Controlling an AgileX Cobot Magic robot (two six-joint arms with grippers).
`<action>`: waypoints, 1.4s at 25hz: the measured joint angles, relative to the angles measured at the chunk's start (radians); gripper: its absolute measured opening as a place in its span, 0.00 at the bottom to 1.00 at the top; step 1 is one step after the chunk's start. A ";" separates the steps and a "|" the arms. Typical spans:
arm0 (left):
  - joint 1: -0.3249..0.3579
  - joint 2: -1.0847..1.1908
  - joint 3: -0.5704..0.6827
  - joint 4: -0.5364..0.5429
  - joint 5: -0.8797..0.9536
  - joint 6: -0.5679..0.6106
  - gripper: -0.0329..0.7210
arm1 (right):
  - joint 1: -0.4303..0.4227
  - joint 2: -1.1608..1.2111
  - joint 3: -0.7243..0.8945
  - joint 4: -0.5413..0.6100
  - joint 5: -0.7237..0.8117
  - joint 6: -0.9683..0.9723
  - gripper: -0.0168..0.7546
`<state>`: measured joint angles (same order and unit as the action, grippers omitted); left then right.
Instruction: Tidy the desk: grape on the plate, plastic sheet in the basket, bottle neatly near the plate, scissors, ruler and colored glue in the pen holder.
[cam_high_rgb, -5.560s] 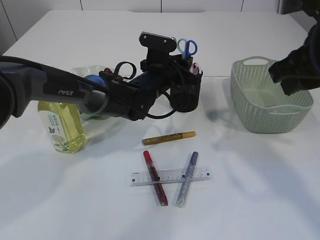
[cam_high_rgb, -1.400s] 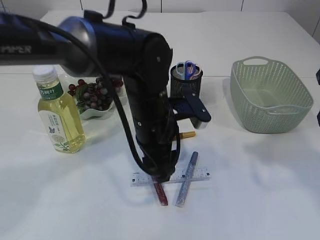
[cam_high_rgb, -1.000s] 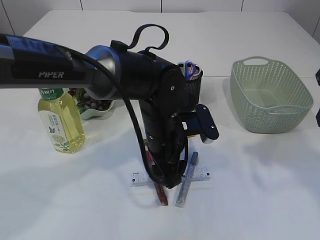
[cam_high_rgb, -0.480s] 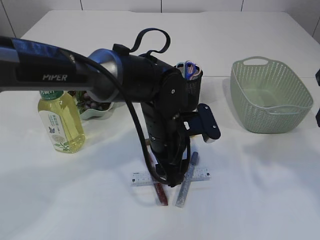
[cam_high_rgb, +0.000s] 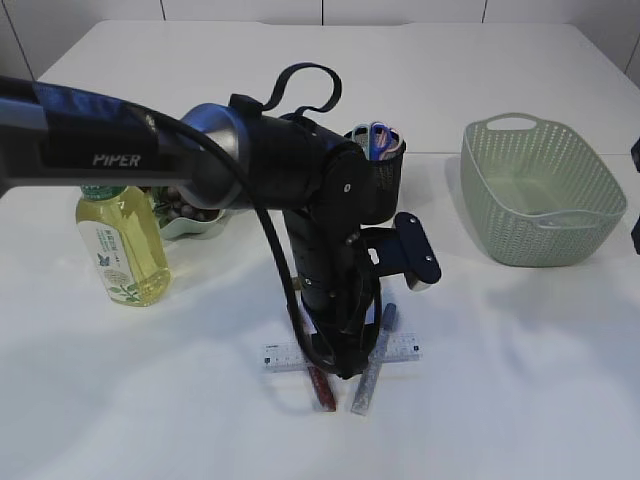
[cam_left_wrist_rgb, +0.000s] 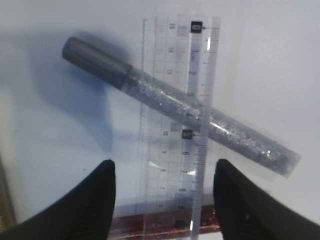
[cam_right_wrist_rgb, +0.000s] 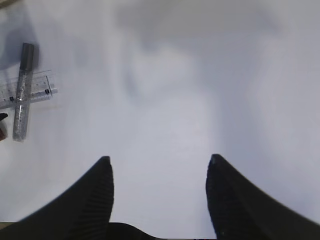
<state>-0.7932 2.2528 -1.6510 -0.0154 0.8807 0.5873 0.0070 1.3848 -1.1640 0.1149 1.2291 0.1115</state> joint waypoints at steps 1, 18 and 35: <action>0.000 0.002 0.000 0.000 0.004 0.000 0.65 | 0.000 0.000 0.000 0.000 0.000 0.000 0.63; 0.000 0.022 0.000 -0.001 0.013 0.000 0.65 | 0.000 0.000 0.000 0.000 0.000 -0.002 0.63; 0.000 0.035 0.000 -0.001 0.019 0.000 0.41 | 0.000 0.000 0.000 0.000 0.000 -0.004 0.63</action>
<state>-0.7932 2.2878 -1.6510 -0.0162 0.8995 0.5873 0.0070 1.3848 -1.1640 0.1149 1.2291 0.1073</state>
